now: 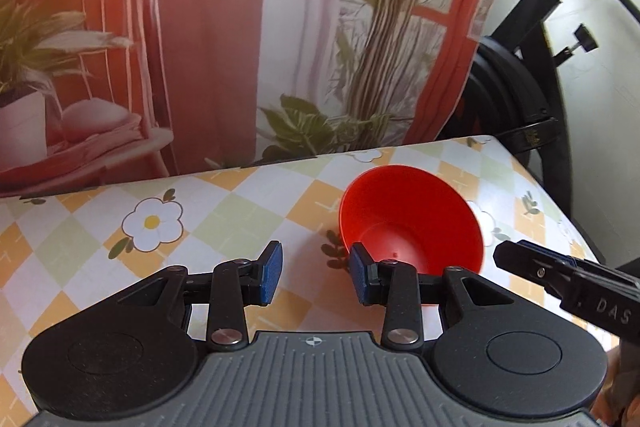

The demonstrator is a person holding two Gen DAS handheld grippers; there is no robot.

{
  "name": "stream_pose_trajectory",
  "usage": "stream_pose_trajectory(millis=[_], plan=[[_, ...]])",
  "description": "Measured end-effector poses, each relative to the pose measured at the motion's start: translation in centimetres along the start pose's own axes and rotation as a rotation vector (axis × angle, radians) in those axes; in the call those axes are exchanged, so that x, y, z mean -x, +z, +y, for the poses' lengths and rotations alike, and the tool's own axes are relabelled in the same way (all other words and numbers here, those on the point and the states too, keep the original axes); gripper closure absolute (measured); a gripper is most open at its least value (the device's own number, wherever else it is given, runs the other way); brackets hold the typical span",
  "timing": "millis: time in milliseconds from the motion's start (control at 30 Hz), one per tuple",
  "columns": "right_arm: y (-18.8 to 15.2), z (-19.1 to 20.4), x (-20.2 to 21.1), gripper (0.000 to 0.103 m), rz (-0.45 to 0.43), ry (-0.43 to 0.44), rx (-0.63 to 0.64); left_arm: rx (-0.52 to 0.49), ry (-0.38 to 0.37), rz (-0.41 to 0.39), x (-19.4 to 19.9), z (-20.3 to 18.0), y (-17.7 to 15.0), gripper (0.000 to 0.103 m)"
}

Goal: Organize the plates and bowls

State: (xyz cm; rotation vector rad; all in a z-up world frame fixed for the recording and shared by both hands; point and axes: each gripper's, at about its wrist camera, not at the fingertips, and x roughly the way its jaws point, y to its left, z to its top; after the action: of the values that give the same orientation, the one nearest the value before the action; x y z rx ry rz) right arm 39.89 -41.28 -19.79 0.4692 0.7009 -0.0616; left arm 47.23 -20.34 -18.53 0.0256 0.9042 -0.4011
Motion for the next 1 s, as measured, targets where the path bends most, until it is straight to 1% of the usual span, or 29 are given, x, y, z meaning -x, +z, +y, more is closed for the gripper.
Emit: stream_pose_trajectory(millis=[133, 300, 433, 467, 500, 533, 567, 600, 700, 867, 1000], plan=[[0.2, 0.0, -1.1, 0.073, 0.007, -0.009, -0.005, 0.003, -0.03, 0.011, -1.2, -0.7, 0.5, 0.065], [0.4, 0.0, -2.4, 0.073, 0.016, -0.01, -0.006, -0.015, -0.034, 0.039, -2.6, -1.7, 0.7, 0.065], [0.2, 0.1, -3.2, 0.075, 0.028, -0.018, -0.003, -0.005, -0.04, 0.055, -3.3, -1.5, 0.7, 0.065], [0.2, 0.0, -3.3, 0.077, 0.03, -0.02, -0.005, -0.003, -0.043, 0.054, -3.4, -1.5, 0.7, 0.066], [0.2, -0.1, -3.4, 0.078, 0.033, -0.02, -0.009, -0.004, -0.045, 0.052, -3.4, -1.5, 0.7, 0.072], [0.2, -0.3, -3.4, 0.08, 0.035, -0.02, -0.013, -0.008, -0.044, 0.049, -3.4, -1.5, 0.6, 0.081], [0.2, -0.4, -3.5, 0.084, 0.037, -0.019, -0.016, -0.015, -0.042, 0.046, -3.5, -1.7, 0.6, 0.085], [0.2, -0.5, -3.6, 0.086, 0.039, -0.018, -0.02, -0.023, -0.044, 0.045, -3.5, -1.8, 0.5, 0.087], [0.0, -0.6, -3.7, 0.091, 0.047, -0.01, -0.032, -0.042, -0.069, 0.044, -3.4, -2.0, 0.2, 0.09], [-0.2, -0.4, -3.3, 0.093, 0.05, -0.011, -0.041, -0.036, -0.077, 0.037, -2.6, -1.9, 0.0, 0.091], [-0.1, 0.2, -2.0, 0.093, 0.031, -0.005, -0.026, -0.038, -0.082, 0.022, -1.2, -2.0, -0.3, 0.09]])
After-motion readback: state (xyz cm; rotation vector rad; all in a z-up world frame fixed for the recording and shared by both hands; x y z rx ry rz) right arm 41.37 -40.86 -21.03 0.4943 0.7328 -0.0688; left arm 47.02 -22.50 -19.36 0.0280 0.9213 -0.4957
